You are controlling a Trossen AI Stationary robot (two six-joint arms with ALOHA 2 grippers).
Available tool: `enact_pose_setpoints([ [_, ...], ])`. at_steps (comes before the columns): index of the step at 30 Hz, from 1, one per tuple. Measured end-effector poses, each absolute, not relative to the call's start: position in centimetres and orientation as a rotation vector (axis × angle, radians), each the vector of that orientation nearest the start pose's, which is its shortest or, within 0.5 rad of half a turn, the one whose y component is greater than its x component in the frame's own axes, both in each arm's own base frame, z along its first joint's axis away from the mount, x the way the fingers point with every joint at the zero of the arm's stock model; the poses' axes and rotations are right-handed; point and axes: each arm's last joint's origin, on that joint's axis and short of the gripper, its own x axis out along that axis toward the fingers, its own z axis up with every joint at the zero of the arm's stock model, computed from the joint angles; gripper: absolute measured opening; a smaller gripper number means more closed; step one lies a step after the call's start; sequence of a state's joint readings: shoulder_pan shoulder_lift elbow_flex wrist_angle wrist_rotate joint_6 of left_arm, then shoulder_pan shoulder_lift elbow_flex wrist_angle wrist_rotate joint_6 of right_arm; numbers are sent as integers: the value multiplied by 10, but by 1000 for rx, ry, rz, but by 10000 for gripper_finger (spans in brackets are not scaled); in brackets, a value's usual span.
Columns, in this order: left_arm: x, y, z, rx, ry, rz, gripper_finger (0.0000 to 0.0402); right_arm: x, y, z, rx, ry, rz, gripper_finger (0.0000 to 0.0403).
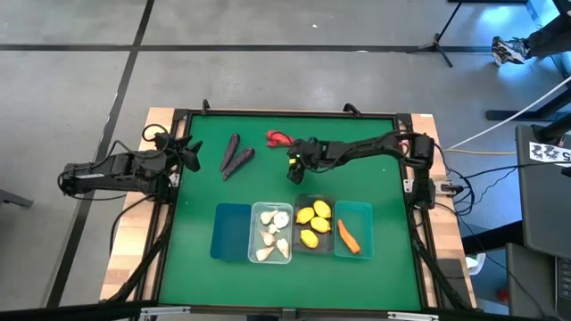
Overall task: Sort produce into baskets
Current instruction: Put the green chili pepper into the light blue bin
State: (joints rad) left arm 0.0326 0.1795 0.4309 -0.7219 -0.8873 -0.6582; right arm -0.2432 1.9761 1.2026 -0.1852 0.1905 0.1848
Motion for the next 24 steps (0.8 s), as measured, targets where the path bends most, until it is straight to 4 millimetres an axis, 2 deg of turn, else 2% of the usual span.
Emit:
enact_pose_setpoints([
  [6,59,24,231,-401,128,1003,237,383,-101,131,214,953,-503,302],
  [9,58,24,231,-401,128,1003,237,383,-100,131,219,957,-510,285],
  [12,59,24,231,-401,128,1004,237,383,-100,131,226,958,-511,244],
  [20,59,24,231,-401,128,1003,237,382,-100,132,229,959,-522,98],
  [24,59,24,231,-401,127,1003,237,381,-101,141,223,934,-533,43],
])
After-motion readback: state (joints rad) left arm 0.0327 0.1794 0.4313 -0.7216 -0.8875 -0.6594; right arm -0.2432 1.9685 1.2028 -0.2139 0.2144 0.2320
